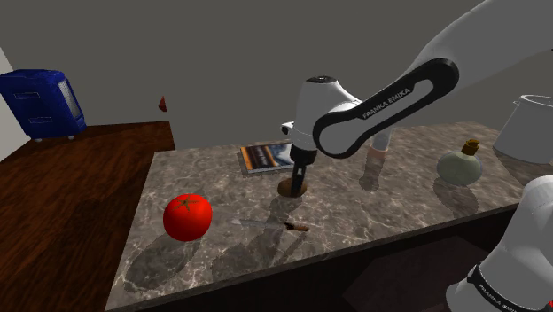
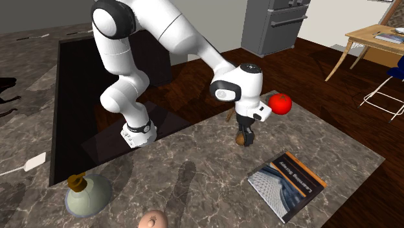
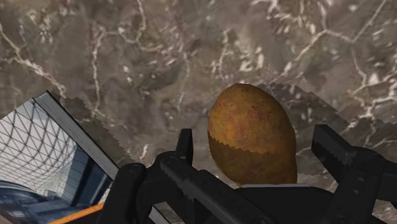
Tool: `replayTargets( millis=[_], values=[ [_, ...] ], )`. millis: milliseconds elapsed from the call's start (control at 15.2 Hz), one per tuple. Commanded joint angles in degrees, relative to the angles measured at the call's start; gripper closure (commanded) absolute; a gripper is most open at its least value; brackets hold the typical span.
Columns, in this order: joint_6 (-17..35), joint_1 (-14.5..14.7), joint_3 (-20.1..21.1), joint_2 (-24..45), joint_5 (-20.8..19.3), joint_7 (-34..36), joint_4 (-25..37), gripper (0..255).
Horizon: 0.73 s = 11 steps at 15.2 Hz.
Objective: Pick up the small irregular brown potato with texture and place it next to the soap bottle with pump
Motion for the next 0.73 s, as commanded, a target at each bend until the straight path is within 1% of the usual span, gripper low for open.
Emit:
replayTargets(
  millis=[0, 462, 528, 660],
  values=[
    [0.94, 0.09, 0.05, 0.79, -0.16, 0.24, -0.13, 0],
    [0.93, 0.09, 0.04, 0.80, -0.16, 0.24, -0.11, 0],
    [0.93, 0.09, 0.04, 0.80, -0.16, 0.24, -0.11, 255],
    [0.93, 0.09, 0.04, 0.80, -0.16, 0.24, -0.11, 255]
  ],
)
